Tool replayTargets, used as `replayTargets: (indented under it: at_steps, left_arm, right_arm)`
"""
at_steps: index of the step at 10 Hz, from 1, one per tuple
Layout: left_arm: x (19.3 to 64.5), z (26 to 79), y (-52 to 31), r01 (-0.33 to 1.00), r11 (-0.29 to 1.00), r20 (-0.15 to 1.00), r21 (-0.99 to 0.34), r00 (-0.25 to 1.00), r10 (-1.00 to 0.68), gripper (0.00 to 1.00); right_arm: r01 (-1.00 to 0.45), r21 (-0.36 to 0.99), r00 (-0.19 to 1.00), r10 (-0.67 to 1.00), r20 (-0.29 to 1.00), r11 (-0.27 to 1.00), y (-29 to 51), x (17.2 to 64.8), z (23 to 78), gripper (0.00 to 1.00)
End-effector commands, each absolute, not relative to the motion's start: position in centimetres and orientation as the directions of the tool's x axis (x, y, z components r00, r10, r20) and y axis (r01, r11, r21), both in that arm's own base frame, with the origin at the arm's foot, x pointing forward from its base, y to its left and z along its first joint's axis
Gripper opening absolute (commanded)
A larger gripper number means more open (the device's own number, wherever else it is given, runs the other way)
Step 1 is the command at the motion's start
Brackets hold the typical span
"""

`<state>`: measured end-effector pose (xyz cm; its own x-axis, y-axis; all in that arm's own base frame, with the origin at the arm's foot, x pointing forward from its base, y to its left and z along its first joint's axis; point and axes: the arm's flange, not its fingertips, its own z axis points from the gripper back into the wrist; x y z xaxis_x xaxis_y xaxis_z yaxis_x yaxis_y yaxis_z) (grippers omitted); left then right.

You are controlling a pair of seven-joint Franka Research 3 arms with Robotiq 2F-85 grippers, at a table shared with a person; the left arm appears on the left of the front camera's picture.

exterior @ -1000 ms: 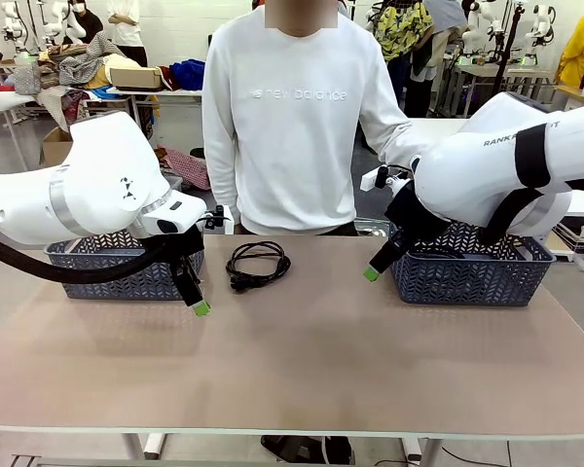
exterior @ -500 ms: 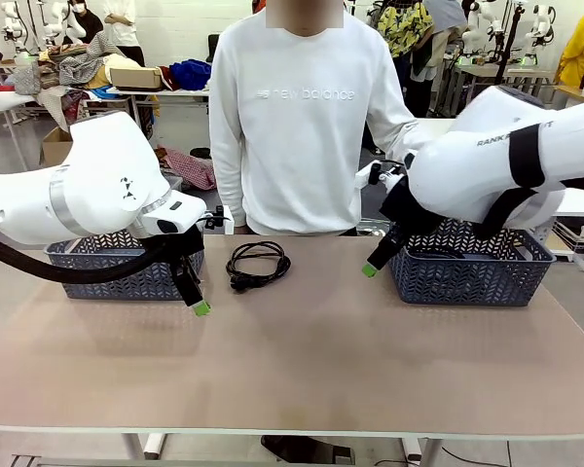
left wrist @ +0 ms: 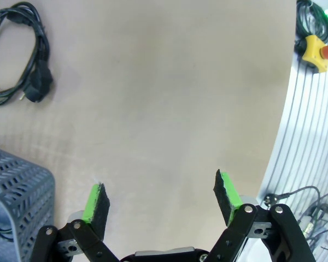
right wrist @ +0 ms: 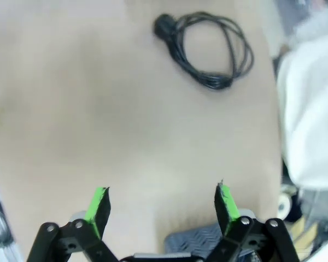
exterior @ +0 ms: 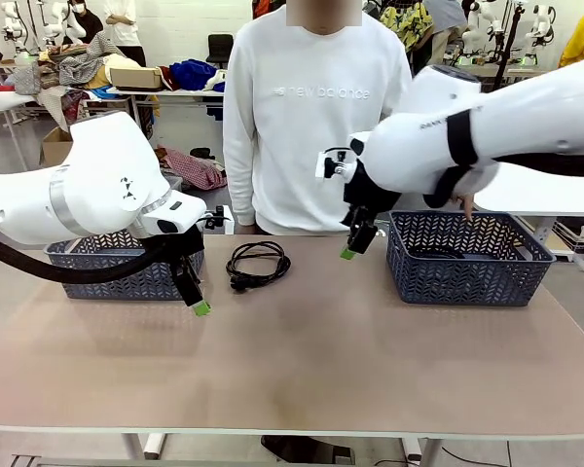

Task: Organize the cables according to human instructions.
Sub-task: Pick up a bundle of cables and place it in the basket indicated by the human.

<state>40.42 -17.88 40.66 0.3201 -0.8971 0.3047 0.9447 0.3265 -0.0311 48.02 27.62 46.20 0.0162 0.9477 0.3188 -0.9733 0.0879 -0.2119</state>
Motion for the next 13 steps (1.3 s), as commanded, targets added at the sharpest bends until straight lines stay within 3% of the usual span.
replayTargets:
  at_steps: [1, 4, 13]
  left_arm:
    - [40.4, 40.7, -17.7, 0.942, 0.333, 0.306, -0.034, 0.327, -0.894, 1.0]
    - [40.4, 40.7, -17.7, 0.942, 0.333, 0.306, -0.034, 0.327, -0.894, 1.0]
    - [40.4, 40.7, -17.7, 0.942, 0.333, 0.306, -0.034, 0.327, -0.894, 1.0]
  right_arm:
    - [-0.972, -0.19, -0.195, 0.934, 0.3, -0.142, 28.1, 50.5, 46.2, 1.0]
    - [-0.929, -0.157, -0.364, 0.903, 0.226, -0.336, 29.8, 52.0, 45.3, 1.0]
    - [-0.935, -0.152, -0.348, 0.911, 0.222, -0.32, 30.5, 51.8, 44.5, 1.0]
